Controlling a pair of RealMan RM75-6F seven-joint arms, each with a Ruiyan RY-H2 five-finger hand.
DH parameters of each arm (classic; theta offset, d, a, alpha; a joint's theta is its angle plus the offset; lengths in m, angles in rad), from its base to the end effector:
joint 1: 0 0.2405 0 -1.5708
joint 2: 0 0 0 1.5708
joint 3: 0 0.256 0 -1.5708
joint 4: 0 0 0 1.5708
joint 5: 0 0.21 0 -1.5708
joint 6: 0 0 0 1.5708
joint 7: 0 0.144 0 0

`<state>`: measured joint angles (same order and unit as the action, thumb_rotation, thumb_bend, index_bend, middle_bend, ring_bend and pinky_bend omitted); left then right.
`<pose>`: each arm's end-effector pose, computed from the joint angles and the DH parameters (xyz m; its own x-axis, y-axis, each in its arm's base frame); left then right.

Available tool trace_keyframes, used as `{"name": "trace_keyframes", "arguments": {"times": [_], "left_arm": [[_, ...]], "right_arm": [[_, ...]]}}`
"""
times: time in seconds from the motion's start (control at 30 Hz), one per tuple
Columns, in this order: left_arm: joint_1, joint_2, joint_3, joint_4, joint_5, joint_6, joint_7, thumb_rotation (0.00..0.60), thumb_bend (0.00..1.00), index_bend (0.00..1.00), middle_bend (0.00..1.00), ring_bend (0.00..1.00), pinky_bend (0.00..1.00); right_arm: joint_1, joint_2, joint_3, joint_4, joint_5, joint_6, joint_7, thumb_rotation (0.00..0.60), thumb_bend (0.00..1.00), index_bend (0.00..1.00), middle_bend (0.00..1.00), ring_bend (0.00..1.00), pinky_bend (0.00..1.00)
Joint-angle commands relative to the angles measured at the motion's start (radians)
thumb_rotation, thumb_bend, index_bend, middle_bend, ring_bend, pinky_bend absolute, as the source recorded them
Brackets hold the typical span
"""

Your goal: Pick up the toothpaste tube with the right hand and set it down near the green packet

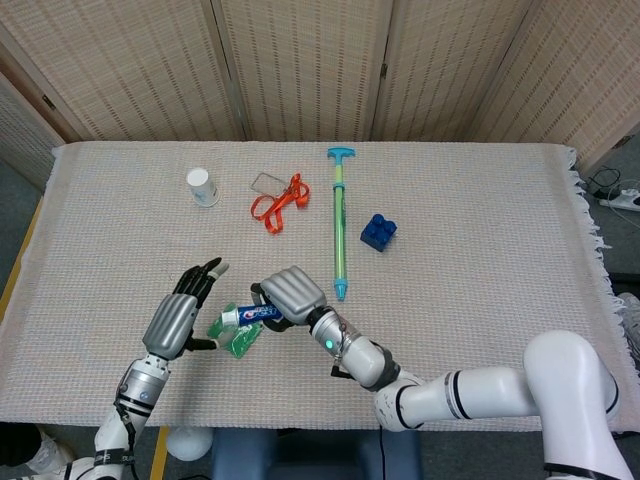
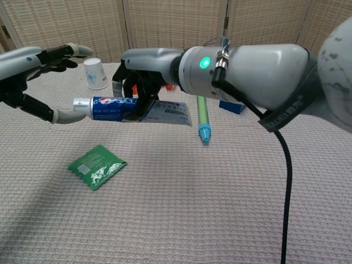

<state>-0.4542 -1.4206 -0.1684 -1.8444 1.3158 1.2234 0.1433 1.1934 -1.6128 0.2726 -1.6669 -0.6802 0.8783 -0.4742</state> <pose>-0.1501 0.2653 0.0429 0.0406 0.2076 0.9774 0.9621 -0.2722 0.0179 0.0289 -0.3350 -0.0510 0.3771 -0.4229 0.8240 -0.8263 -0.5555 0.0930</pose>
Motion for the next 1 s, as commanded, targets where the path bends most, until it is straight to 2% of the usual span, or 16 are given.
{"name": "trace_keyframes", "arguments": {"times": [0.03, 1.0], "left_arm": [[-0.001, -0.006, -0.002, 0.003, -0.008, 0.003, 0.003, 0.6, 0.27, 0.0, 0.04, 0.08, 0.0], [-0.009, -0.036, -0.009, 0.012, -0.057, 0.023, 0.051, 0.6, 0.33, 0.0, 0.04, 0.1, 0.0]], "right_arm": [[0.001, -0.001, 0.0, -0.001, 0.0, 0.001, 0.004, 0.6, 0.82, 0.73, 0.67, 0.73, 0.57], [-0.008, 0.032, 0.007, -0.01, 0.005, -0.041, 0.102, 0.6, 0.82, 0.73, 0.67, 0.73, 0.57]]}}
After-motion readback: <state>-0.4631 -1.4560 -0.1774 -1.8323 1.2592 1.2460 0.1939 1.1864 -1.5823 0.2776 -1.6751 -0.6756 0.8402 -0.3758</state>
